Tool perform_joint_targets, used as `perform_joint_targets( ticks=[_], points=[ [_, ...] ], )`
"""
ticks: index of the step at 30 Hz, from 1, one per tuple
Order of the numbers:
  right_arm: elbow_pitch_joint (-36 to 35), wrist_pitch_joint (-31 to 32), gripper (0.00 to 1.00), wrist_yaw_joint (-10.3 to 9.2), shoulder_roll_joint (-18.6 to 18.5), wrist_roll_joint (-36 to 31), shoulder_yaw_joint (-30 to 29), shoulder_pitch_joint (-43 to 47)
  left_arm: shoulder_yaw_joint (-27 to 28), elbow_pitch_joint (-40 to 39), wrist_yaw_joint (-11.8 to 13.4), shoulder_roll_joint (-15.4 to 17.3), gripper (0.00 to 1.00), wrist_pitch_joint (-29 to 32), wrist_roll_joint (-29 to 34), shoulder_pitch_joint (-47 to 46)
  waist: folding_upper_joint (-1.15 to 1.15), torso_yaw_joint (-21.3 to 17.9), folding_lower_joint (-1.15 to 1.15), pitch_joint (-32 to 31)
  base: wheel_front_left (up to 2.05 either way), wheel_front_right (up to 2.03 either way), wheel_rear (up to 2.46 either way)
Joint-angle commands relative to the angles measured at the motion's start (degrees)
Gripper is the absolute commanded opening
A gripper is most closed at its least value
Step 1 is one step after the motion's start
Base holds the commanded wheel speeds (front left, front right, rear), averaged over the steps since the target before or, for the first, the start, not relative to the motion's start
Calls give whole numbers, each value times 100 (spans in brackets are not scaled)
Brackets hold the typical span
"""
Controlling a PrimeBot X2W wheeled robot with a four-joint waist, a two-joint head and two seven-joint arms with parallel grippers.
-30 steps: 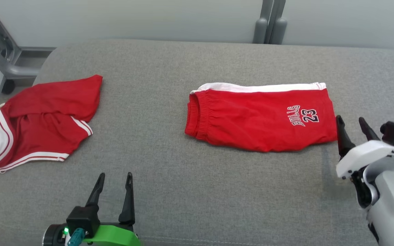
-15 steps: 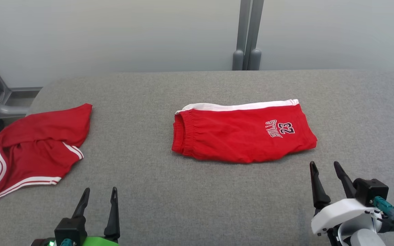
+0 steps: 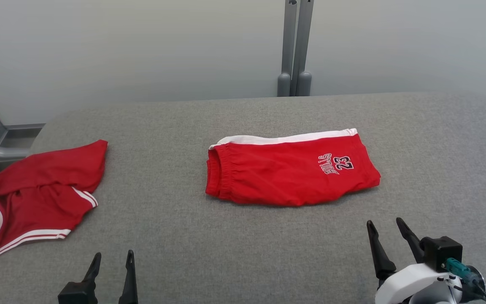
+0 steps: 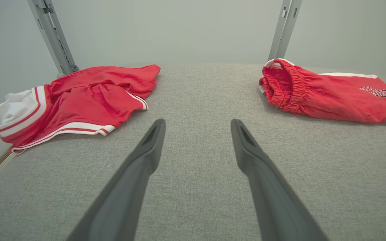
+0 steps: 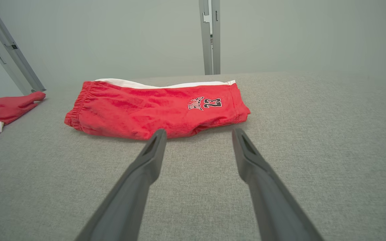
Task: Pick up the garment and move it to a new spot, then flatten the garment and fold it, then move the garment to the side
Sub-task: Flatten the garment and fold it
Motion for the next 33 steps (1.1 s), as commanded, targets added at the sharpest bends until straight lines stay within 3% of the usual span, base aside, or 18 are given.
perform_joint_targets(
  ticks=[1, 18, 25, 33],
  points=[
    [-48, 9, 100, -6, -4, 117, -8, 38, 3, 48, -11, 29, 100, -5, -19, -82, 0, -26, 0, -2, 0, 0, 0],
    [73, 344, 100, -6, -4, 675, -245, -400, -59, -18, 8, -63, 100, -47, -79, -151, 0, 42, 0, 224, 0, 0, 0],
    [280, 1688, 100, -6, -33, 22, -747, -1689, -197, -289, -65, -107, 100, -51, 38, -361, 0, 223, 0, 817, 0, 0, 0],
    [938, 3428, 100, -3, -201, -677, -2076, -3382, -534, -657, -260, -227, 100, -50, 265, -817, 0, 749, 0, 1706, 0, 0, 0]
  ],
)
